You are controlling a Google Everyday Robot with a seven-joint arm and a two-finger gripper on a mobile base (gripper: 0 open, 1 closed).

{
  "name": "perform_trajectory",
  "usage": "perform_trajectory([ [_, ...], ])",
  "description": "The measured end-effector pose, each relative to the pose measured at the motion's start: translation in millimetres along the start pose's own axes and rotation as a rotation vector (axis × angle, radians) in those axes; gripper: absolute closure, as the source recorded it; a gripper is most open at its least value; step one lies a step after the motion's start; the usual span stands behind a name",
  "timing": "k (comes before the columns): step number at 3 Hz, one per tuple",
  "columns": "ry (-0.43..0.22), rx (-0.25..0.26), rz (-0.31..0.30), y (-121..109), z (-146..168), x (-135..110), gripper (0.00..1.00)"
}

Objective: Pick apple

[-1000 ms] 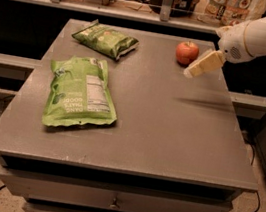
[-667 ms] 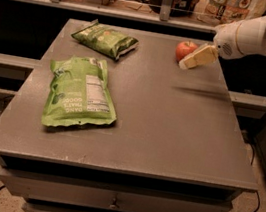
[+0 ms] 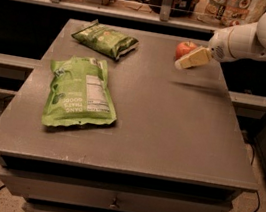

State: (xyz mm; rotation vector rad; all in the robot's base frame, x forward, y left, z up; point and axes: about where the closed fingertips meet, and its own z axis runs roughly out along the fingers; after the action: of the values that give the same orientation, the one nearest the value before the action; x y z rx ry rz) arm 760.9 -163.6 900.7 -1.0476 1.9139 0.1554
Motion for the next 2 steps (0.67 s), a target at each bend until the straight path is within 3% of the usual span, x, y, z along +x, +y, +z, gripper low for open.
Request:
perform_trajectory([
  [1, -0.024, 0.001, 0.063, -4.2, 28.1, 2.5, 0.0],
  [2, -0.035, -0.029, 0.124, -4.4, 54.6, 4.6, 0.19],
])
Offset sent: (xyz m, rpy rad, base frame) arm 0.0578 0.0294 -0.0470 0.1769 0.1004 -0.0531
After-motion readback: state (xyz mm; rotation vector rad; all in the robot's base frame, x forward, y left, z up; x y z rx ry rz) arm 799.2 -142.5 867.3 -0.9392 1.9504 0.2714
